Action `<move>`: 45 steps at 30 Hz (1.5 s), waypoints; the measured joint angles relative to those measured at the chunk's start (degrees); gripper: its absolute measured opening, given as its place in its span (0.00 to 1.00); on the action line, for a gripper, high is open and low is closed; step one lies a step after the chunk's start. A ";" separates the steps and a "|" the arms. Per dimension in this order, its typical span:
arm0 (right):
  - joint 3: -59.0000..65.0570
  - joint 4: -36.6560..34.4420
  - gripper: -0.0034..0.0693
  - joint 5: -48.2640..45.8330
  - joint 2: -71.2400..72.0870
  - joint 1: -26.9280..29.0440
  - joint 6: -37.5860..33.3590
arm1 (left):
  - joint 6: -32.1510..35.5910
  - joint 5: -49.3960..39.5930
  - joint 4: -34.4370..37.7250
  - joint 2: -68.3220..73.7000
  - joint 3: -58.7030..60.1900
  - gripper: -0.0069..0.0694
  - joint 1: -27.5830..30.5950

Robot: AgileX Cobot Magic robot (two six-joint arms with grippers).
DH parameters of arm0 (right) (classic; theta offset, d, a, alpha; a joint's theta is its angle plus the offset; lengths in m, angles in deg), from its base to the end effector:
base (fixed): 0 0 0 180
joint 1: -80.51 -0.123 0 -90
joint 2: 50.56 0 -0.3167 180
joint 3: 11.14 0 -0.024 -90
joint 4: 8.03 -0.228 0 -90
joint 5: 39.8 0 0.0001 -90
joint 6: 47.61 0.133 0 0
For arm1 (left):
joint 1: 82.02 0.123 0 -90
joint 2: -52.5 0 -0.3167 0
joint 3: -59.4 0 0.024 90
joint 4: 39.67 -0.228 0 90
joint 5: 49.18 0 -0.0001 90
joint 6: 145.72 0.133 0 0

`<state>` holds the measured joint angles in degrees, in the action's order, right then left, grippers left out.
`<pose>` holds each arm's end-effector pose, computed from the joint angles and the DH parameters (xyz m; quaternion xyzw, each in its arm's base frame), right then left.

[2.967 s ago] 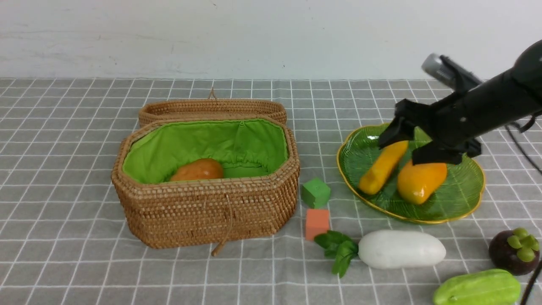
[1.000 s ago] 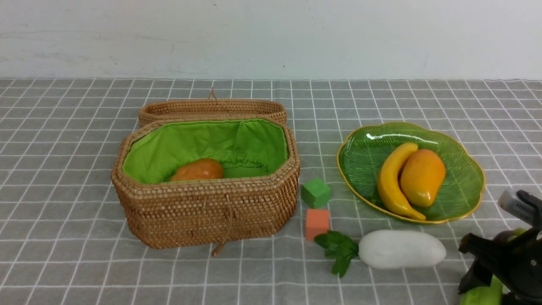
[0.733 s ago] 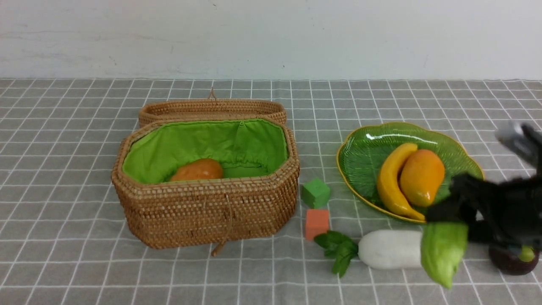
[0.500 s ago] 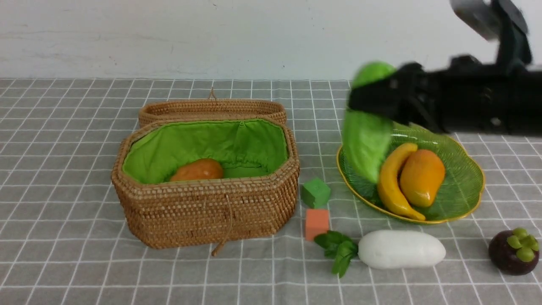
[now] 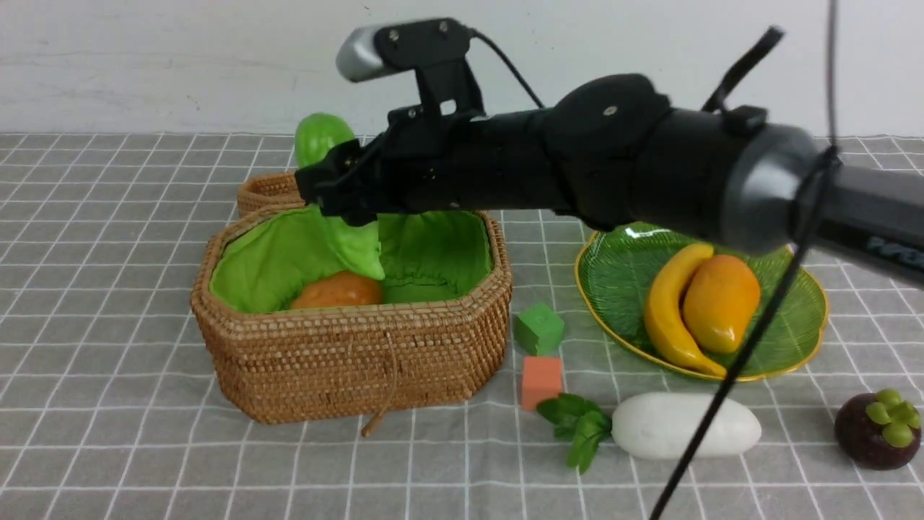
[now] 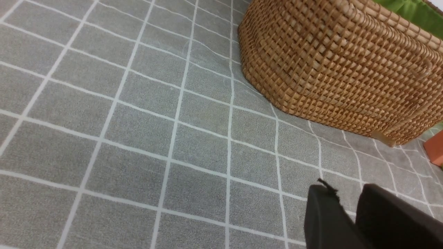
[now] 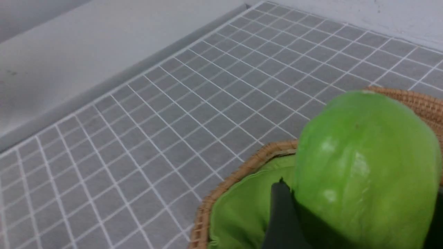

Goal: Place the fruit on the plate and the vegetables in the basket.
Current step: Take a chayote with your right arm and place it on the basket on the left, then take a daikon with your right arm and place it on the basket on the left.

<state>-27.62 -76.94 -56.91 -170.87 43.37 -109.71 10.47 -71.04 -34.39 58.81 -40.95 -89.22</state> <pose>0.3821 0.3353 0.3211 -0.2949 0.7607 0.3138 0.4857 0.0367 -0.0092 0.1572 -0.1408 0.7952 -0.1949 0.5566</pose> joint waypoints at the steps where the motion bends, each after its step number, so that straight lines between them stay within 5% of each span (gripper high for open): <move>1: -0.53 0.20 0.64 0.51 -1.05 0.00 -1.02 | 0.00 0.00 0.00 0.00 0.00 0.28 0.00; 6: -1.23 0.43 0.65 4.30 -3.36 0.00 -3.20 | 0.00 0.00 0.00 0.00 0.00 0.28 0.00; 11: -1.43 0.37 0.83 4.63 -2.92 0.07 -1.88 | 0.00 0.00 0.00 0.00 0.00 0.28 0.00; 14: -1.43 0.55 0.95 -0.31 -1.95 1.01 -0.26 | 0.00 0.00 0.00 0.00 0.00 0.28 0.00; 18: -1.54 4.22 0.97 -11.35 -0.59 3.50 0.15 | 0.00 0.00 0.00 0.00 0.00 0.28 0.00; 22: -1.54 18.44 0.94 -31.39 3.73 8.69 5.19 | 0.00 0.00 0.00 0.00 0.00 0.28 0.00; 31: -1.35 48.48 0.85 -52.85 14.82 17.52 19.29 | 0.00 0.00 0.00 0.00 0.00 0.28 0.00; 38: 8.70 53.61 0.85 -52.95 17.01 17.70 18.05 | 0.00 0.00 0.00 0.00 0.00 0.28 0.00; 45: 25.23 56.76 0.85 -37.00 17.02 17.70 1.97 | 0.00 0.00 0.00 0.00 0.00 0.28 0.00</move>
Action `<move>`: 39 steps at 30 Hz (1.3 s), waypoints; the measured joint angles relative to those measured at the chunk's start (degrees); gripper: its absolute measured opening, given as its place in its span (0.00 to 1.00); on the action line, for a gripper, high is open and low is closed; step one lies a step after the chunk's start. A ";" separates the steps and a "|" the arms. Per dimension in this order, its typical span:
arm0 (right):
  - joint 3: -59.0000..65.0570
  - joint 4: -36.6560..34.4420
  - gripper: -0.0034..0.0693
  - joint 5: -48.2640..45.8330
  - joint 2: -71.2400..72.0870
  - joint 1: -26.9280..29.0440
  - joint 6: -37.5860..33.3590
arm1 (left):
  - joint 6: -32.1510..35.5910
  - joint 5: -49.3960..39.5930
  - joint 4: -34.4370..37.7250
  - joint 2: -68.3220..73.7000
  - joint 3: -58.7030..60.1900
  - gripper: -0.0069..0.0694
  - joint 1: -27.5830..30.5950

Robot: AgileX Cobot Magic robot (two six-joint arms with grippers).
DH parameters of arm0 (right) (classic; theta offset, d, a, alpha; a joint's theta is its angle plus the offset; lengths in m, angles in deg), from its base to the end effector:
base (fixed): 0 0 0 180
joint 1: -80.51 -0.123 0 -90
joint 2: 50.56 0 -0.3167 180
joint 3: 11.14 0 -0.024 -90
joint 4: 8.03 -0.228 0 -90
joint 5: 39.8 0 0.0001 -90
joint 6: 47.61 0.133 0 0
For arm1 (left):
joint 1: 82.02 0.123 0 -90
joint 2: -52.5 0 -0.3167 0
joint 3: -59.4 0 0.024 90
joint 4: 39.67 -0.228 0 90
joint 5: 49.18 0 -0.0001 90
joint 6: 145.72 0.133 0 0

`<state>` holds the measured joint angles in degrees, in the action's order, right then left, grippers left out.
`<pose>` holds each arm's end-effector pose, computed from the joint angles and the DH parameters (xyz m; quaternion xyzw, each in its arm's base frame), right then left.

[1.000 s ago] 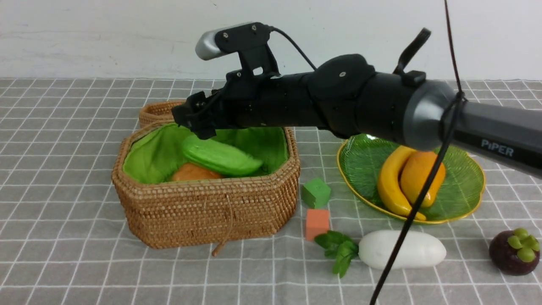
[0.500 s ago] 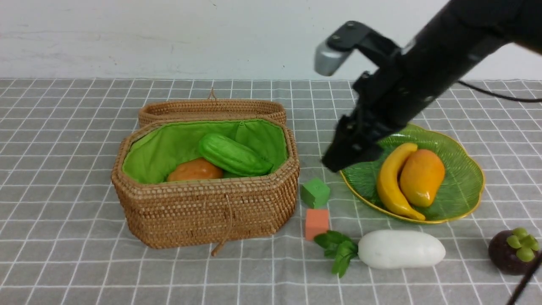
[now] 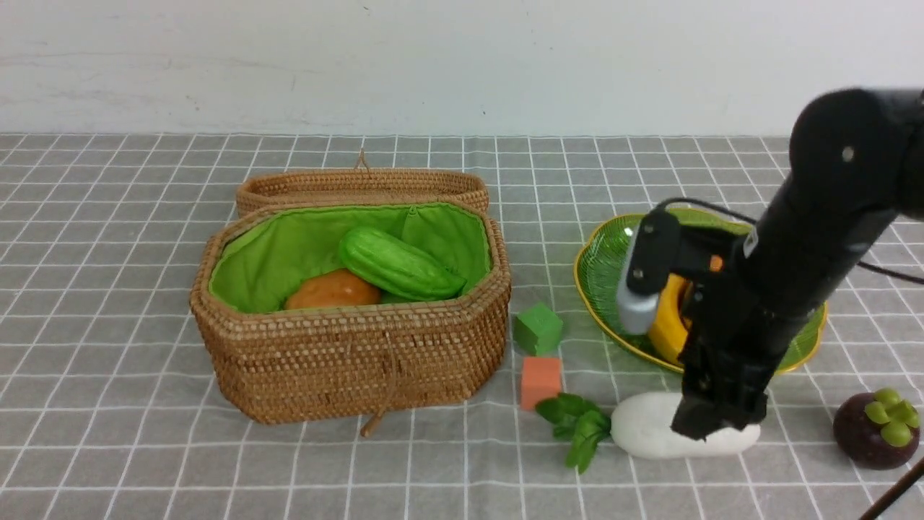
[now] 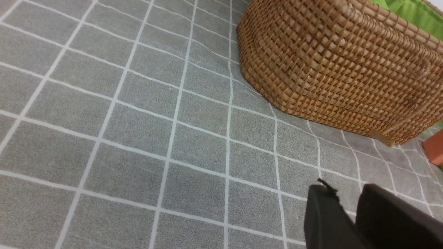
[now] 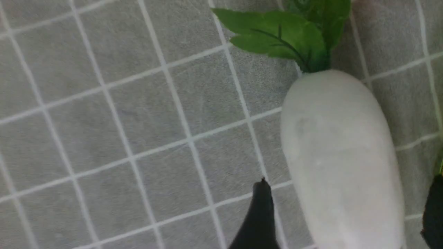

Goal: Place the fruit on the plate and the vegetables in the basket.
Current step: Take a daikon with your right arm and place it on the basket on the left.

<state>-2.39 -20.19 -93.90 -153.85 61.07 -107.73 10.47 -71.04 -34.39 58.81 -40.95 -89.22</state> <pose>0.2997 0.1299 0.2410 -0.5922 0.7914 0.0452 0.1447 0.0367 -0.0092 0.1572 -0.1408 0.7952 -0.1949 0.5566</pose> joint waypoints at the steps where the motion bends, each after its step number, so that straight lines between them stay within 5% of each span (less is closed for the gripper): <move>1: 1.62 0.30 0.85 2.94 0.00 0.00 -2.24 | 0.00 0.00 0.00 0.00 0.00 0.28 0.00; 14: 8.74 2.04 0.83 13.98 -4.56 0.00 -7.21 | 0.00 0.00 0.00 0.00 0.00 0.28 0.00; 24: 4.70 0.34 0.77 6.17 -3.74 -2.79 -5.77 | 0.00 0.00 0.00 0.00 0.00 0.28 0.00; 32: -15.04 -15.95 0.77 -2.06 -1.37 -6.63 -8.01 | 0.00 0.00 0.00 0.00 0.00 0.28 0.00; 39: -26.14 -41.30 0.77 12.77 -6.50 -10.91 -20.49 | 0.00 0.00 0.00 0.00 0.00 0.28 0.00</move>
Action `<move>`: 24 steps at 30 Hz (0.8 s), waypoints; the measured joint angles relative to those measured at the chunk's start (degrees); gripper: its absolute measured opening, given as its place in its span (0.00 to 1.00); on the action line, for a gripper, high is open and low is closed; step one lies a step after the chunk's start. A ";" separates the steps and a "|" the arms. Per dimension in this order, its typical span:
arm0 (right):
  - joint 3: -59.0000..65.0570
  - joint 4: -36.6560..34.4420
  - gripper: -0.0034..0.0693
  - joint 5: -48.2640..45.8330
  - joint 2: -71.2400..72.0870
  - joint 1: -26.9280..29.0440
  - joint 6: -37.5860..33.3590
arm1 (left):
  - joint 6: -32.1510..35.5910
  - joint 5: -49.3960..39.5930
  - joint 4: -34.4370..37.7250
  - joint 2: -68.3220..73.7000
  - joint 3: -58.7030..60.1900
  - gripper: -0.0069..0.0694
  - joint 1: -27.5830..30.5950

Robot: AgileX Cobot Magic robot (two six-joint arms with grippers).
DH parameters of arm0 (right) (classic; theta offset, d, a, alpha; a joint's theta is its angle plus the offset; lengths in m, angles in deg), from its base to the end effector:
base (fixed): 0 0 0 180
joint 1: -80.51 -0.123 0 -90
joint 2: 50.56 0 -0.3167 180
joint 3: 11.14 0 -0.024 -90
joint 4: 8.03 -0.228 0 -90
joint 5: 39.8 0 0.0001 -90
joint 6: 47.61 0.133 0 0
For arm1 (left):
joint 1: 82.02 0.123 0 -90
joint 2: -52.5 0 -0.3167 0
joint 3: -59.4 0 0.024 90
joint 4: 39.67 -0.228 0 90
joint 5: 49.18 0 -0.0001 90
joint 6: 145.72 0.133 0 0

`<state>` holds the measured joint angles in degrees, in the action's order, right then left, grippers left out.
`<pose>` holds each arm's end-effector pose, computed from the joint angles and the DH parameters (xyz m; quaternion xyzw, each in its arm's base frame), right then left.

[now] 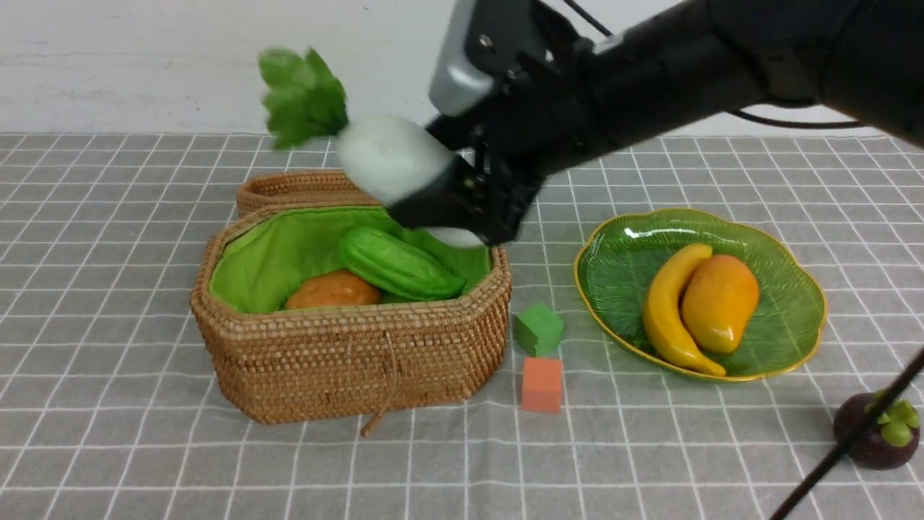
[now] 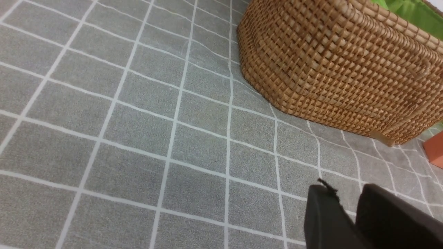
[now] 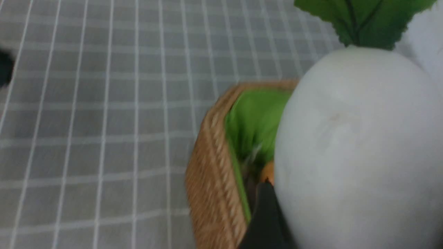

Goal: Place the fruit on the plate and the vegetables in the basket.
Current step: Take a daikon with your right arm and place it on the basket on the left.

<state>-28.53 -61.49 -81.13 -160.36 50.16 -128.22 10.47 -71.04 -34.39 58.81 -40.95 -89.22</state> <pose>0.3385 0.2800 0.3789 -0.5668 0.6252 0.2184 0.4900 0.0367 -0.0092 0.1572 -0.1408 0.7952 -0.1949 0.5566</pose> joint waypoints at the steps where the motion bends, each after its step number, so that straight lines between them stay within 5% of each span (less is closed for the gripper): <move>1: -0.21 -2.89 0.77 2.59 -1.67 -0.36 -2.79 | 0.00 0.00 0.00 0.00 0.00 0.28 0.00; 5: -0.23 -6.50 0.77 8.35 -9.36 -0.56 -10.82 | 0.00 0.00 0.00 0.00 0.00 0.28 0.00; 16: 0.01 -6.18 0.77 10.85 -14.26 -0.11 -11.78 | 0.00 0.00 0.00 0.00 0.00 0.28 0.00; 24: 0.01 -4.42 0.86 -0.12 -9.91 5.49 4.06 | 0.00 0.00 0.00 0.00 0.00 0.28 0.00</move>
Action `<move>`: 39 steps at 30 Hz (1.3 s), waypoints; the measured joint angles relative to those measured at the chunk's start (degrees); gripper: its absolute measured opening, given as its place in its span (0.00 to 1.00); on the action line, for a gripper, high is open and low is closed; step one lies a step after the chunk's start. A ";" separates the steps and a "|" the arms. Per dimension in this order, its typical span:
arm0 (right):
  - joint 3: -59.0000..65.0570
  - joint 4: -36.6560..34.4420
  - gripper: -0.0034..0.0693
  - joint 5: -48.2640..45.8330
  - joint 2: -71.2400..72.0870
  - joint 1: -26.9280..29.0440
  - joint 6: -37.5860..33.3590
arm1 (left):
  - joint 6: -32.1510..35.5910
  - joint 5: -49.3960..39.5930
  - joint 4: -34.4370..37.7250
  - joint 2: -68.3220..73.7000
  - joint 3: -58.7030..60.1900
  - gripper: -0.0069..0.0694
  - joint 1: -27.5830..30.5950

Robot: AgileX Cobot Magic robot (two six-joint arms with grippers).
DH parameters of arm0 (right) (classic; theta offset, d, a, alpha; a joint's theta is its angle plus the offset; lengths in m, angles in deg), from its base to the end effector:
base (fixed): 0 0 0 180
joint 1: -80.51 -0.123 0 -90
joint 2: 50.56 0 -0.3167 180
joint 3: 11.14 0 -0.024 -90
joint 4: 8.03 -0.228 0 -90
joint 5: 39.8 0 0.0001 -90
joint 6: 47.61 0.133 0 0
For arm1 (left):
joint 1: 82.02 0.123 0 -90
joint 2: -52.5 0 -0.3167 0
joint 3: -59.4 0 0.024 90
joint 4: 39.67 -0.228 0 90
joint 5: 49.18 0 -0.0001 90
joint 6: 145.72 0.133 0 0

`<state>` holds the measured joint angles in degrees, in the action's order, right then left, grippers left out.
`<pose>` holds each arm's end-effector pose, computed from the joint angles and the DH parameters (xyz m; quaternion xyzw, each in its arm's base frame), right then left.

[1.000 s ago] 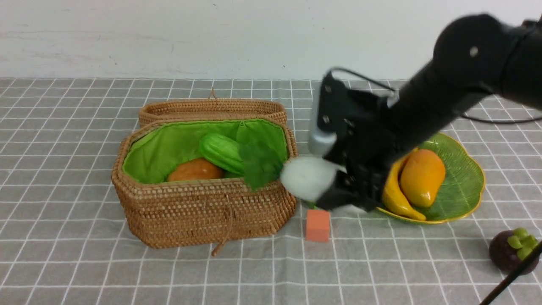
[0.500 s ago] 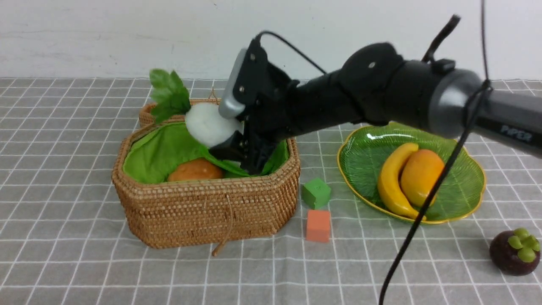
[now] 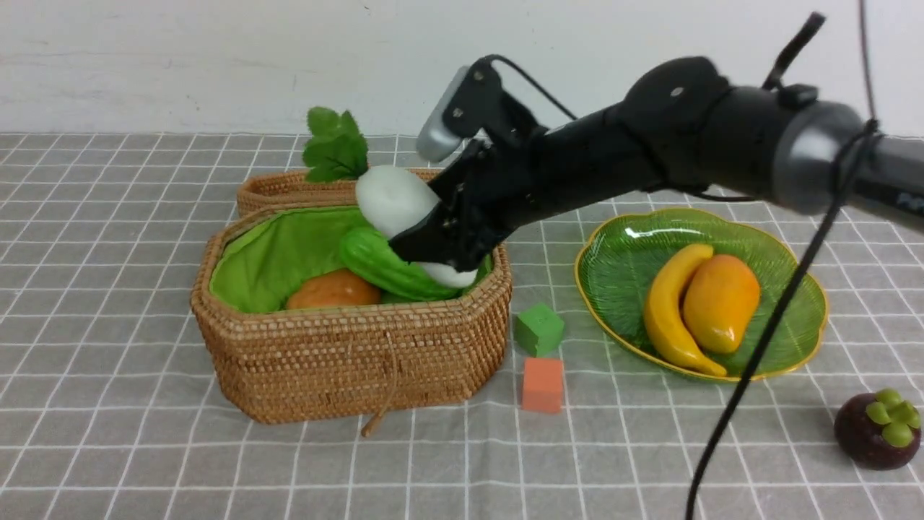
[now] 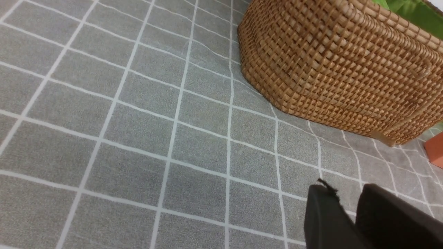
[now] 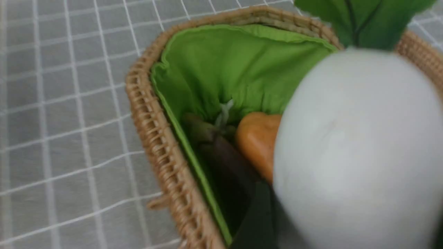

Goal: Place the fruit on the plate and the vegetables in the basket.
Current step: Take a daikon with your right arm and place it on the basket on the left, then use the right arm to grab a mangosteen and put it into the right plate

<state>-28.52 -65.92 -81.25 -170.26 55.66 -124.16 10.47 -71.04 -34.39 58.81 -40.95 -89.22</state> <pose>0.3970 0.2661 0.3059 -0.4883 0.7165 0.2569 0.4268 0.0367 -0.0092 0.1572 -0.1408 0.7952 -0.1949 0.5566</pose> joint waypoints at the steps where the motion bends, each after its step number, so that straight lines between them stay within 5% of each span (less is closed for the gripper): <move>1: 0.00 1.45 0.87 -2.43 1.37 1.26 2.38 | 0.00 0.00 0.00 0.00 0.00 0.28 0.00; 10: 0.00 17.32 0.87 -16.51 14.20 10.75 15.42 | 0.00 0.00 0.00 0.00 0.00 0.28 0.00; 15: 0.36 36.64 0.86 -20.43 19.36 21.06 52.05 | 0.00 0.00 0.00 0.00 0.00 0.28 0.00; 19: 7.96 47.17 0.86 -20.77 19.82 27.65 65.75 | 0.00 0.00 0.00 0.00 0.00 0.28 0.00; 26: 25.89 48.29 0.86 -13.62 19.35 32.89 72.55 | 0.00 0.00 0.00 0.00 0.00 0.28 0.00; 39: 35.58 48.34 0.86 -6.04 13.91 33.36 73.41 | 0.00 0.00 0.00 0.00 0.00 0.28 0.00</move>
<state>7.06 -17.57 -87.30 -156.36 89.02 -50.75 10.47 -71.04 -34.39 58.81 -40.95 -89.22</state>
